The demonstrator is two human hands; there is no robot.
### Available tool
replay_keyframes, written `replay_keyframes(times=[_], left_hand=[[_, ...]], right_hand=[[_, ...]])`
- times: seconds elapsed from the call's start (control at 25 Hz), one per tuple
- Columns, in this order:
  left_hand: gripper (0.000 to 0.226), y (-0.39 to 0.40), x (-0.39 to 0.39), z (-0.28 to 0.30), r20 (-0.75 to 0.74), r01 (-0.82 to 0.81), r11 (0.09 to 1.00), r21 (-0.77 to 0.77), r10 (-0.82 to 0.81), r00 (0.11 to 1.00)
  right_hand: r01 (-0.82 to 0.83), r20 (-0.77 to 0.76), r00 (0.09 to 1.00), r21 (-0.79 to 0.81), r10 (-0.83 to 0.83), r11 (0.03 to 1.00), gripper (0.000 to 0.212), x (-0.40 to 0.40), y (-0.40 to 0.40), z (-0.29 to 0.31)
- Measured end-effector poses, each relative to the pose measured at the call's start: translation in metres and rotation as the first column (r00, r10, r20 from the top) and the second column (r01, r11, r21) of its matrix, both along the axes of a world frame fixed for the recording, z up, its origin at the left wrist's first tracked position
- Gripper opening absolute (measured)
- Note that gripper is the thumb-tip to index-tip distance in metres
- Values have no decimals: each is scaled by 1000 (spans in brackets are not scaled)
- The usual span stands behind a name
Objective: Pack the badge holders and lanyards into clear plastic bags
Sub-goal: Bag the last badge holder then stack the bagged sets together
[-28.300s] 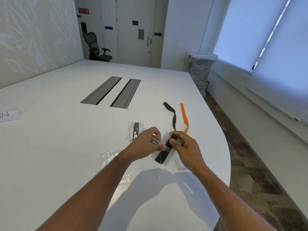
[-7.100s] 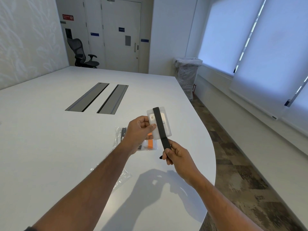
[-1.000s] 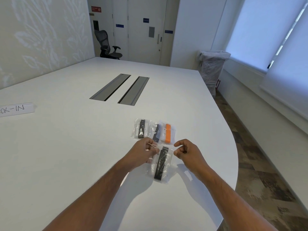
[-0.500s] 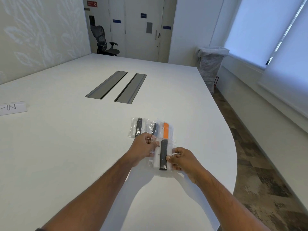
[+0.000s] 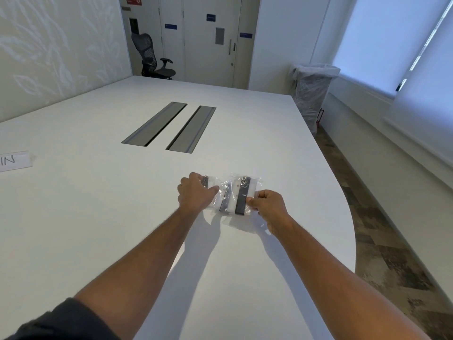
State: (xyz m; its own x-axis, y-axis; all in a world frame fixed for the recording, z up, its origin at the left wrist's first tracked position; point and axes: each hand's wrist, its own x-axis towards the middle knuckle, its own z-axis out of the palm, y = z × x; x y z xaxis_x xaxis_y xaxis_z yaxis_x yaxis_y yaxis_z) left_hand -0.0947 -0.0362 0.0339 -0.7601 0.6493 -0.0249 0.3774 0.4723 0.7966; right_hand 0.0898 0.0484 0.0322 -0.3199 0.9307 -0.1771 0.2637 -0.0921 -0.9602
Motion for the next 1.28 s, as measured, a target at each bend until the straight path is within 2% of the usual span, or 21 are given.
replay_keyframes(times=[0.12, 0.24, 0.36, 0.4, 0.48, 0.56, 0.68, 0.72, 0.8, 0.92, 1.04, 1.12, 1.28], left_hand=[[88, 10, -5, -1, -6, -32, 987, -160, 31, 1000], [102, 18, -9, -5, 15, -55, 973, -224, 60, 998], [113, 24, -9, -10, 6, -34, 959, -280, 38, 999], [116, 25, -8, -11, -12, -32, 954, -297, 30, 999], [120, 29, -6, -13, -37, -30, 948, -317, 19, 999], [122, 32, -5, -17, -40, -26, 947, -321, 14, 999], [119, 36, -6, -24, 51, 1, 965, -263, 13, 999], [119, 37, -7, -25, 91, 12, 972, -235, 9, 996], [115, 36, -8, -26, 139, 31, 977, -210, -1, 990], [92, 29, -10, -27, 187, 56, 981, -185, -21, 982], [82, 21, -7, -24, 193, 63, 989, -132, -36, 981], [75, 16, -4, -23, 210, 79, 994, -76, -62, 976], [69, -5, 1, -22, 353, 94, 995, 30, -99, 930]], right_hand=[[9, 23, 1000, 4, -9, 1000, 22, -15, 16, 2], [9, 70, 998, 16, -10, 1000, 20, -25, 28, -1], [26, 226, 973, 89, -46, 996, 24, -30, 35, -10], [47, 290, 954, 108, -77, 993, 31, -30, 36, -14], [85, 386, 916, 71, -106, 994, 63, -30, 36, -18], [71, 400, 913, 28, -76, 997, 76, -32, 35, -19], [34, 404, 913, 45, -49, 998, 49, -33, 37, -19], [29, 419, 907, 55, -50, 998, 47, -32, 37, -19], [3, 425, 905, 58, -27, 998, 52, -29, 37, -21], [-35, 429, 903, 60, 6, 998, 57, -27, 31, -20], [-71, 421, 906, 53, 42, 996, 58, -23, 25, -18], [-83, 388, 919, 34, 63, 996, 60, -19, 21, -19], [-70, 293, 954, -1, 68, 998, 62, -13, 3, -21]])
